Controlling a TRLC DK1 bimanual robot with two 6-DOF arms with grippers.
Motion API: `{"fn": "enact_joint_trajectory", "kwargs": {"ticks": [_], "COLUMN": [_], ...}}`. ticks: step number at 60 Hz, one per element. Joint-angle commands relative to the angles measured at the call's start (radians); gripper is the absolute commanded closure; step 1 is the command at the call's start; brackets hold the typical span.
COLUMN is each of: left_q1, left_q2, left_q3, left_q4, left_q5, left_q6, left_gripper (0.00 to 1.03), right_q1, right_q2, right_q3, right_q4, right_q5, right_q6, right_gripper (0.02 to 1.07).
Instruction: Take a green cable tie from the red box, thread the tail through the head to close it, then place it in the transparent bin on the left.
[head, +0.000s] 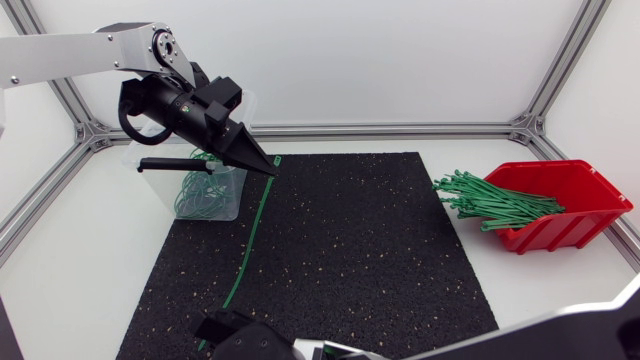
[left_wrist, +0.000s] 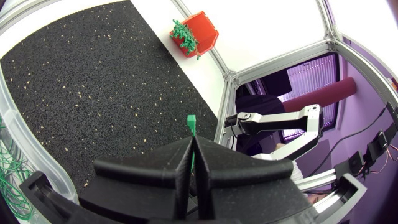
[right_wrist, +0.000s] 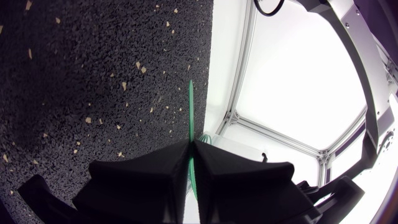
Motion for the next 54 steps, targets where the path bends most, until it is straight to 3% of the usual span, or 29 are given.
{"fn": "enact_joint_trajectory", "kwargs": {"ticks": [1, 43, 54], "left_q1": [-0.006, 0.011, -0.001], "left_q2": [-0.007, -0.204, -0.207], "left_q3": [-0.006, -0.052, -0.065], "left_q4": [-0.029, -0.022, 0.008], "left_q5": [0.0, 0.0, 0.0], "left_q6": [0.041, 0.033, 0.03], "left_gripper": [1.0, 1.0, 1.0], "right_q1": [0.01, 0.007, 0.004], "right_q2": [-0.037, -0.155, -0.218], "right_q3": [-0.003, 0.104, 0.146], "right_q4": [0.016, -0.001, -0.197], "right_q5": [0.004, 0.03, 0.052], "right_q6": [-0.029, 0.109, 0.306], "right_gripper": [0.97, 1.01, 1.01]}}
